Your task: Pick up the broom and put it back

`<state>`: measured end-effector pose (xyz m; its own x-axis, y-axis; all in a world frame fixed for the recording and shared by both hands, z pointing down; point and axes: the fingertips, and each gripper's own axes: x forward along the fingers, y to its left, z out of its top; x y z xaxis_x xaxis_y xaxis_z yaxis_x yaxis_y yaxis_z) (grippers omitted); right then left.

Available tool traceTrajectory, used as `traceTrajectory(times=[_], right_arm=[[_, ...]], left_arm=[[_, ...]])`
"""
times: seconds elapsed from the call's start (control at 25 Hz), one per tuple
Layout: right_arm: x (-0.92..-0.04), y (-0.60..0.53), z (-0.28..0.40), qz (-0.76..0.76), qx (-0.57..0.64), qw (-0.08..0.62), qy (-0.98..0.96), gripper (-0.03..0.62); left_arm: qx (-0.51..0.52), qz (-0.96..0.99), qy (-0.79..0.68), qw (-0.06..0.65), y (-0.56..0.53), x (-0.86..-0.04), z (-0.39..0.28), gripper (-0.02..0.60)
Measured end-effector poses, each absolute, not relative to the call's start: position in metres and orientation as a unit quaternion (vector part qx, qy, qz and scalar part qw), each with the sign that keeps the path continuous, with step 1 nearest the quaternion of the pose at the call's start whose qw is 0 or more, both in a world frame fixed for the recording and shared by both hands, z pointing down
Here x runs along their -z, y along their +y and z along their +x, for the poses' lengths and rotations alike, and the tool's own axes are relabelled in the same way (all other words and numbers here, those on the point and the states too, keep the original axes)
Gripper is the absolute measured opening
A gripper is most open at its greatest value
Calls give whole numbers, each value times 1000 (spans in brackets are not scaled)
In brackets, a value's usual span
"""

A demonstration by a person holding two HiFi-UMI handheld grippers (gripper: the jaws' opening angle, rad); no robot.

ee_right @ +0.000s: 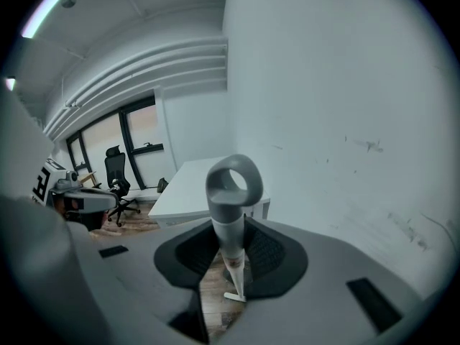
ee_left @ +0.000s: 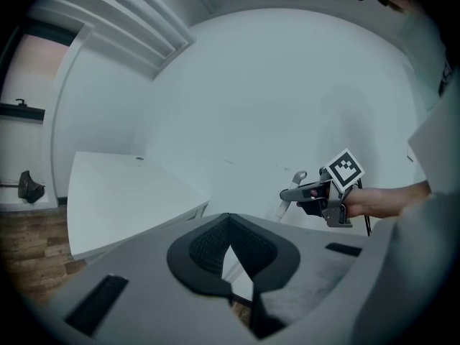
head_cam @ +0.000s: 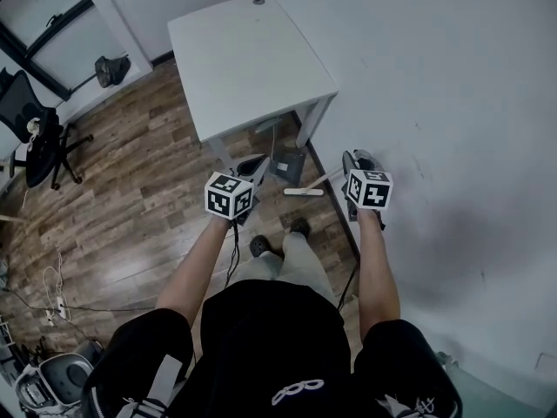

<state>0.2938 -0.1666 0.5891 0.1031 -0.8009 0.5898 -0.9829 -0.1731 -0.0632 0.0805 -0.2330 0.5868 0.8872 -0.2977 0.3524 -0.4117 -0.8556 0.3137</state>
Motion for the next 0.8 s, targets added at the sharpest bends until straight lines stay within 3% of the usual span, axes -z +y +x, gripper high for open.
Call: traceTrajectory(times=[0.8], right_arm=[[-644,-203,289,718,-297,183,-602,117]], left_arm=[[-147,946,-199,207,-266,-606,70,11]])
